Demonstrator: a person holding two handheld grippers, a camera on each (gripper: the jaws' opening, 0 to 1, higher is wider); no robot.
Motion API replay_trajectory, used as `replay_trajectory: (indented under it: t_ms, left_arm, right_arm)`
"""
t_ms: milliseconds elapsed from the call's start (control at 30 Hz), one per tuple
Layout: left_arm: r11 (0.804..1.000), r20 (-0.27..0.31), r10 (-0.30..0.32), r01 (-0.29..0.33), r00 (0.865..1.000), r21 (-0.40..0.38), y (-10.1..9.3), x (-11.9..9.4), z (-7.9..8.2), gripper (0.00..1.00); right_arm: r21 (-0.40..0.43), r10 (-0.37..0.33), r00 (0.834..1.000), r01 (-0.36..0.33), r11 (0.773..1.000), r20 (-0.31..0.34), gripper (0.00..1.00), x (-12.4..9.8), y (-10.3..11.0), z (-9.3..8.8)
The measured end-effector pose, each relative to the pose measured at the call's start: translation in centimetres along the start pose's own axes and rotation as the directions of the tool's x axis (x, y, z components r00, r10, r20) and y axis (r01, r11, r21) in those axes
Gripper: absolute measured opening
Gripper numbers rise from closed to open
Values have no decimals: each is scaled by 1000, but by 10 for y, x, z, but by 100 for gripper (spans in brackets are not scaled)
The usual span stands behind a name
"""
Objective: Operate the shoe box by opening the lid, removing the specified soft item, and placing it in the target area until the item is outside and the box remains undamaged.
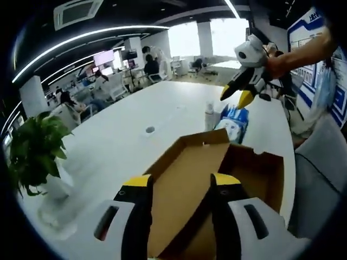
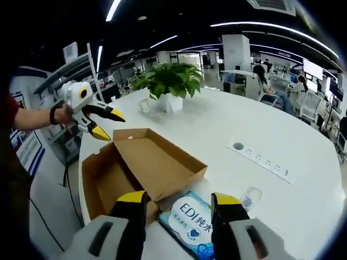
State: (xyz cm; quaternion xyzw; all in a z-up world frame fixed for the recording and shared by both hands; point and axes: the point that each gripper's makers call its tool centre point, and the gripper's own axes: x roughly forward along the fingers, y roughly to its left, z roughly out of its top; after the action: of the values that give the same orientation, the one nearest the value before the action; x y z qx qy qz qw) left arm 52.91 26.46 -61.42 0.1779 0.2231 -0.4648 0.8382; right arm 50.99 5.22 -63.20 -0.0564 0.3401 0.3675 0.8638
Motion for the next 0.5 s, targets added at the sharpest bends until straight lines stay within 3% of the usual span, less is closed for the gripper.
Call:
replay_trajectory:
  t_ms: [267, 500]
  left_arm:
    - [999, -13, 25, -25, 1000, -30, 0, -20, -22, 44]
    - [996, -17, 57, -58, 998, -67, 1, -41, -40, 44]
  right_arm:
    - [57, 12, 999, -14, 998, 38, 46, -3, 6, -8]
    - [98, 18, 998, -24, 995, 54, 47, -8, 28, -19]
